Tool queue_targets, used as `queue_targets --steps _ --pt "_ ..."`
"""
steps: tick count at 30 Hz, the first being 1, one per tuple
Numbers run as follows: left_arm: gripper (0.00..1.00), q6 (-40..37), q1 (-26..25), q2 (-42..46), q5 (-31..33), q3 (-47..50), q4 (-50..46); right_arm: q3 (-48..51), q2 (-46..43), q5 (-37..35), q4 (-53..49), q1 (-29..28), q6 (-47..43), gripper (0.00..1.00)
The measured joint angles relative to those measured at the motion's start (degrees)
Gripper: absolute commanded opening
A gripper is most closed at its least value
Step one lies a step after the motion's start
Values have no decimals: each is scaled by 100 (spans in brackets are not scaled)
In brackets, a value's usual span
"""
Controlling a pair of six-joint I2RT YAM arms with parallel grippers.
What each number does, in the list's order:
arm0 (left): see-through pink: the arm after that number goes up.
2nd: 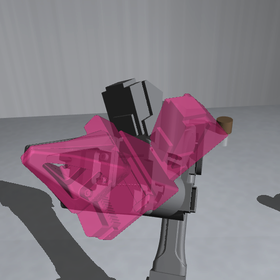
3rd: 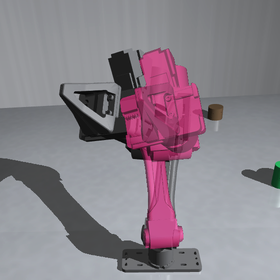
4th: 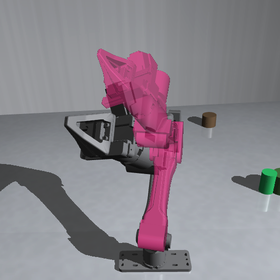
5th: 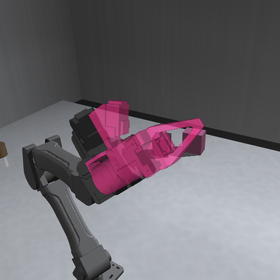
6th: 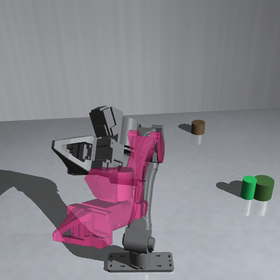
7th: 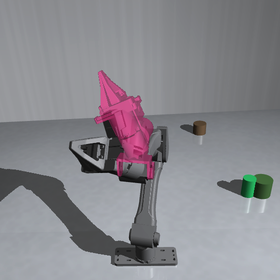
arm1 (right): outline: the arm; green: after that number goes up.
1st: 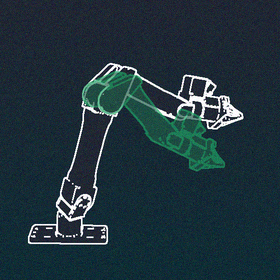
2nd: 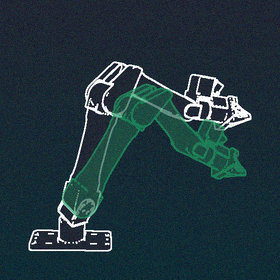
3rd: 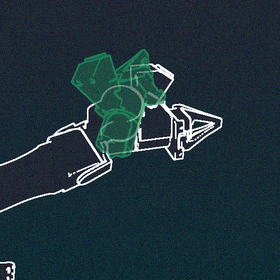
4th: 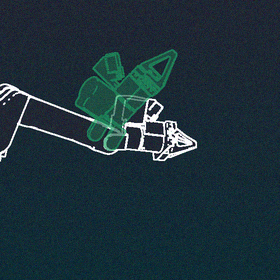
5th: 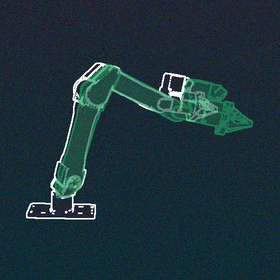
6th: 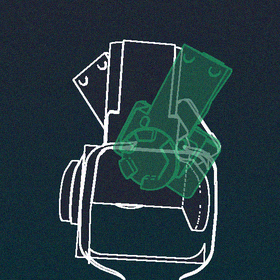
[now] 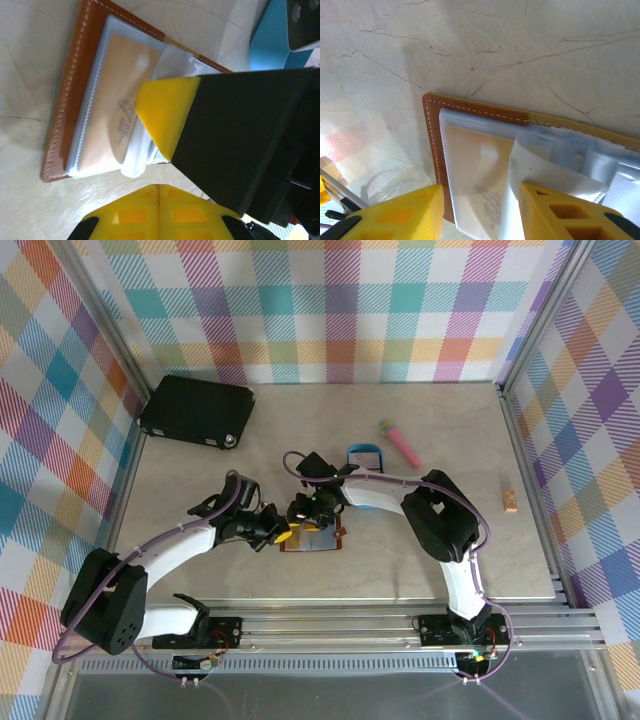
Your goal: Put the credit cards into the card holder
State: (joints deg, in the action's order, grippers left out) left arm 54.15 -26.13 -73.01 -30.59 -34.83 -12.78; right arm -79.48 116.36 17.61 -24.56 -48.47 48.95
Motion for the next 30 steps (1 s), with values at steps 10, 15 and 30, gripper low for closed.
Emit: queue_targets --steps 10,15,30 --pt "4 549 -380 -240 219 409 1025 -13 11 -63 -90 26 37 44" --pt "4 629 -505 -614 216 435 1368 -15 11 -63 -76 26 63 44" --pt "3 632 -605 -1023 304 426 1685 -24 11 -66 -52 35 129 44"
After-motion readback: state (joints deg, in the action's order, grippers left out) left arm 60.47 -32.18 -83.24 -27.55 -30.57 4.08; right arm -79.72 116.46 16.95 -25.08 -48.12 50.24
